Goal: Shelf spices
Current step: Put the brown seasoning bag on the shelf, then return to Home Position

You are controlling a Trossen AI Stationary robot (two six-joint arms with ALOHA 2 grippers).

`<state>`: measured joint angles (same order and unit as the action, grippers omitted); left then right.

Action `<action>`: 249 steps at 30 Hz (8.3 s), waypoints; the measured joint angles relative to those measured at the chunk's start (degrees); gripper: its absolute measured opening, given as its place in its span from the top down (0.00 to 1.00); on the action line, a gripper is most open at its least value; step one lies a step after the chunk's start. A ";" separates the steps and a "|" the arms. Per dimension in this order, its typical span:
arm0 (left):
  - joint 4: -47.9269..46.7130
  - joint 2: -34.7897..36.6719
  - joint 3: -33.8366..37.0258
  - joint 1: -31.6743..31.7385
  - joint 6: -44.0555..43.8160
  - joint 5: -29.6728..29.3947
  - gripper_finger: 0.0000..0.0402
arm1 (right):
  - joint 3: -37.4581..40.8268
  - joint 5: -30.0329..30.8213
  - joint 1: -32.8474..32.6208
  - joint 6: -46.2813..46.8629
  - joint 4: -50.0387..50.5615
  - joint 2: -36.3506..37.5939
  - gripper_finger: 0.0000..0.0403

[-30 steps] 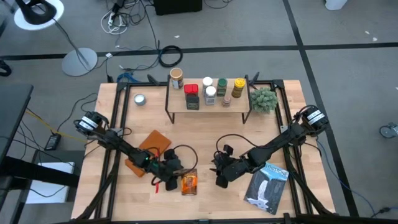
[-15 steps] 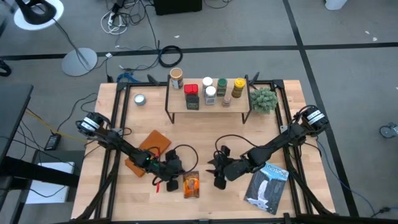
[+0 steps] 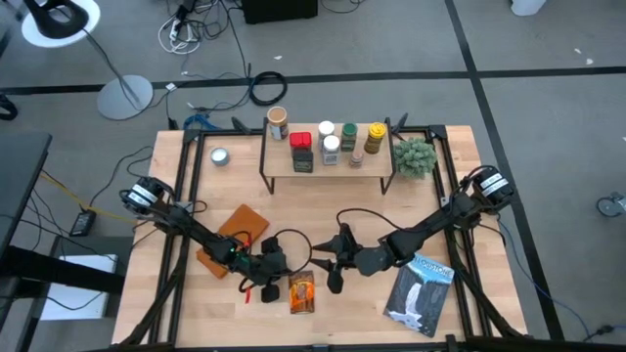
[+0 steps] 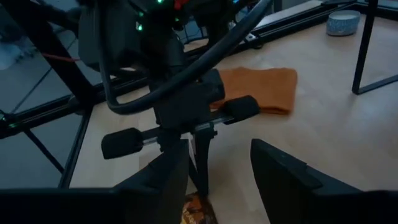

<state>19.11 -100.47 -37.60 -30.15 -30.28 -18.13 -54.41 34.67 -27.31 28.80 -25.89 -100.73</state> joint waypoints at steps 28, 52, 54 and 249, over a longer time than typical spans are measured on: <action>4.04 4.25 -0.07 0.59 0.04 0.43 1.00 | 0.00 -0.04 -0.02 -0.03 -0.61 0.00 0.57; -5.96 27.74 -0.10 8.91 6.55 -4.50 1.00 | 0.00 -0.10 -0.02 -0.04 -0.61 0.00 0.57; -7.10 29.30 -0.09 10.55 7.44 -4.53 1.00 | 0.00 -0.09 -0.02 -0.03 -0.61 0.00 0.57; -80.61 18.40 -52.37 39.80 20.93 -9.61 0.68 | 0.00 -0.27 0.02 -0.05 -1.46 -0.02 0.57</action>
<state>-61.50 -82.07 -89.98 9.65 -9.35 -27.74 -54.41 34.41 -27.29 28.75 -27.35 -100.75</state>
